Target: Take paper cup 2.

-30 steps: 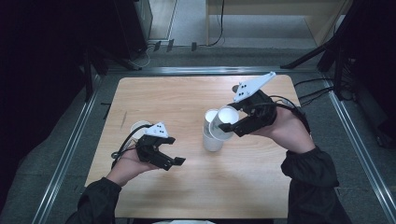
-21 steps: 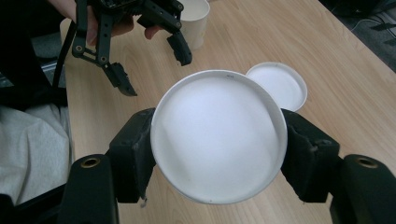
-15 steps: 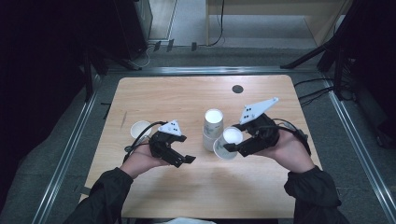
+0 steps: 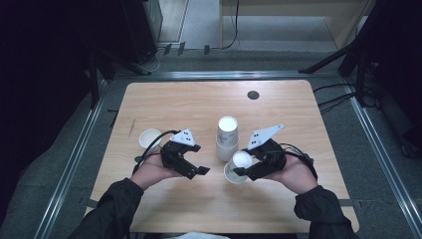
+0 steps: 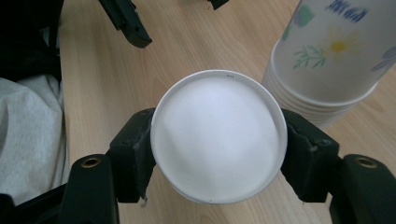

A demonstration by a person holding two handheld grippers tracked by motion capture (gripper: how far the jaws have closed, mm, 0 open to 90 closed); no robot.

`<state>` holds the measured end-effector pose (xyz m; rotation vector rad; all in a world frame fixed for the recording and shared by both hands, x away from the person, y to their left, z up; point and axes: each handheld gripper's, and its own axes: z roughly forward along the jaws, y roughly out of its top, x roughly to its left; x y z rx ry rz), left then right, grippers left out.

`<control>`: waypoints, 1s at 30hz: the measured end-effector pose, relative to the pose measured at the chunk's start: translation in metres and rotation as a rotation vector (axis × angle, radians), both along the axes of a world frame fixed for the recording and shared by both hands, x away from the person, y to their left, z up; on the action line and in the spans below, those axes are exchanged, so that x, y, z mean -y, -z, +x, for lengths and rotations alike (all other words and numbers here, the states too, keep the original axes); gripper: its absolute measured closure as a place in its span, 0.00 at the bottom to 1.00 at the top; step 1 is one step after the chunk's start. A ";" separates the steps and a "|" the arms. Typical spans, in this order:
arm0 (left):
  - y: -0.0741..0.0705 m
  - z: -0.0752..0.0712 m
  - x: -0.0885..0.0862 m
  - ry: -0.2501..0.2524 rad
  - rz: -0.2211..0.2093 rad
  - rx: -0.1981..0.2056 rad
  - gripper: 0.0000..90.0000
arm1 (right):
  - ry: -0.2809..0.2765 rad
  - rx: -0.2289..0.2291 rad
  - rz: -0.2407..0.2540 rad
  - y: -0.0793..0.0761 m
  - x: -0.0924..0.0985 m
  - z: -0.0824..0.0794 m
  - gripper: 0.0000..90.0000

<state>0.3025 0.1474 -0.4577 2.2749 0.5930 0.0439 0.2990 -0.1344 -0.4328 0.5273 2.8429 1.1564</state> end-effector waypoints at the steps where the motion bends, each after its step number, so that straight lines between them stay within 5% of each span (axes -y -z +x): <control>1: 0.000 0.000 0.001 0.003 -0.001 -0.001 0.14 | -0.005 0.002 -0.003 0.003 0.000 0.001 0.38; 16: 0.001 -0.008 0.013 0.065 -0.053 0.010 0.14 | -0.032 -0.016 0.101 0.010 -0.015 0.003 0.38; 30: 0.001 -0.019 0.014 0.081 -0.091 0.041 0.14 | -0.067 -0.045 0.180 -0.005 -0.038 0.003 0.39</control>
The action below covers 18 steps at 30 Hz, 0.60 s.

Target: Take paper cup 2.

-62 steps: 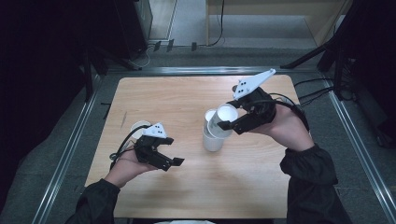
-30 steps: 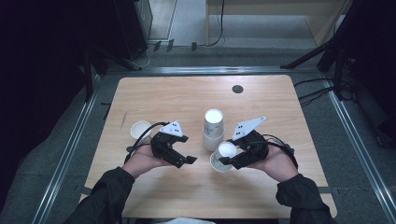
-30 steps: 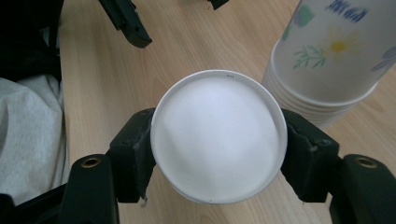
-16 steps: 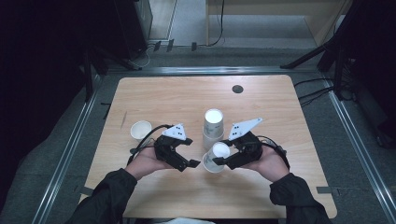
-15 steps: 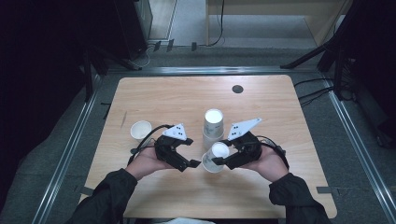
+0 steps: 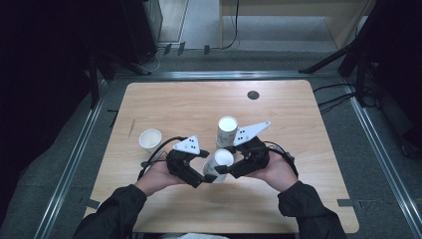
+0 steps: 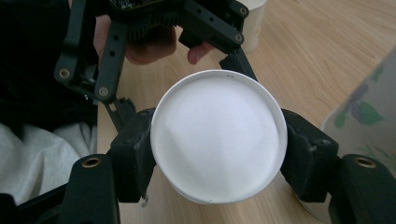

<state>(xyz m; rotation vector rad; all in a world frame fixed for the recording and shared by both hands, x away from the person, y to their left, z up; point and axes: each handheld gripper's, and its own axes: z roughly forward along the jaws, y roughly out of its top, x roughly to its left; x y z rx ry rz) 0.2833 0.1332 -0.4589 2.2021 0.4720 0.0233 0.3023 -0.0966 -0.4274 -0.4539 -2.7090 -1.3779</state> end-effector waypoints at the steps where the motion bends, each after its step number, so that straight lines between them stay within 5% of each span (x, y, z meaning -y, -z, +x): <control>1: 0.000 -0.001 -0.001 0.000 -0.003 0.003 0.14 | -0.004 0.002 0.004 -0.001 -0.002 0.000 0.39; 13: -0.001 -0.008 -0.007 -0.016 -0.047 0.031 0.18 | -0.023 -0.017 0.068 -0.010 -0.015 0.001 0.39; 18: -0.002 -0.009 -0.008 -0.006 -0.055 0.063 0.27 | -0.018 -0.028 0.084 -0.012 -0.014 0.001 0.39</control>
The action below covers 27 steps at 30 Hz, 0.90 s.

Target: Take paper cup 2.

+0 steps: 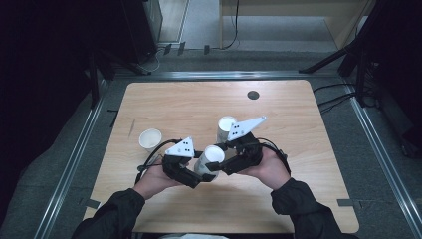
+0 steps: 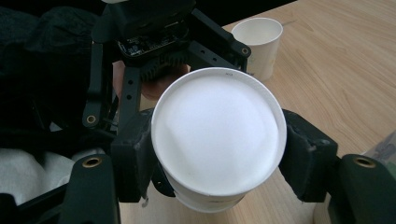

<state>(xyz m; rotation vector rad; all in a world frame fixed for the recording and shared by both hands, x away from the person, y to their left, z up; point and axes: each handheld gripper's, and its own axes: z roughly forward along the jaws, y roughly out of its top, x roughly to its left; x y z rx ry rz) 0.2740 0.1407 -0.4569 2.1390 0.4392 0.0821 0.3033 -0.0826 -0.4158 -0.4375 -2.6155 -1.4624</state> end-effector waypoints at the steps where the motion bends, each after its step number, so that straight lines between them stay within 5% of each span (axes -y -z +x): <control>1: 0.000 0.000 0.000 0.002 0.008 0.005 0.30 | 0.002 -0.004 -0.007 0.000 0.000 0.000 0.39; 14: -0.007 0.009 -0.013 0.066 0.068 -0.044 0.33 | -0.023 0.024 -0.020 0.004 0.007 0.000 0.29; 21: -0.008 0.015 -0.015 0.110 0.148 -0.042 0.33 | -0.046 0.079 -0.074 0.018 0.007 -0.005 0.29; 27: -0.003 0.020 -0.011 0.146 0.212 -0.039 0.33 | -0.040 0.084 -0.107 0.028 0.007 -0.005 0.29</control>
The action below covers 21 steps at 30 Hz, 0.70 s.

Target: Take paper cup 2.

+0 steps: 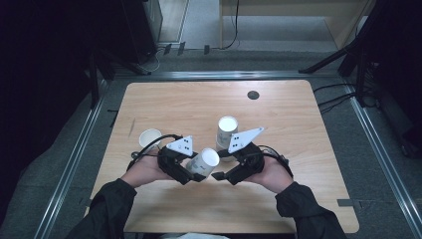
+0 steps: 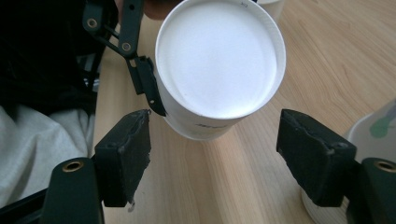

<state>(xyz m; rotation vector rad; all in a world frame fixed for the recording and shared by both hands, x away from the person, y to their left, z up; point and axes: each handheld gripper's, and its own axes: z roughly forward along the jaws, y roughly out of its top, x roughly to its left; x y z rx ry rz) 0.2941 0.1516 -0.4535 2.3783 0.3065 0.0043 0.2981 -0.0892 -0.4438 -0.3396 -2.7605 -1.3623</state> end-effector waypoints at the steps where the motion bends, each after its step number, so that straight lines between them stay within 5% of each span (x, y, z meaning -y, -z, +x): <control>1: 0.001 0.001 0.000 0.008 0.004 -0.011 0.33 | -0.001 0.006 -0.002 0.002 0.000 0.000 0.29; 7: 0.010 0.003 0.007 0.044 0.056 -0.050 0.33 | -0.006 0.039 -0.027 0.008 0.002 -0.002 0.29; 21: 0.021 -0.004 0.025 0.097 0.175 -0.054 0.32 | -0.059 0.059 -0.073 0.016 -0.009 -0.007 0.29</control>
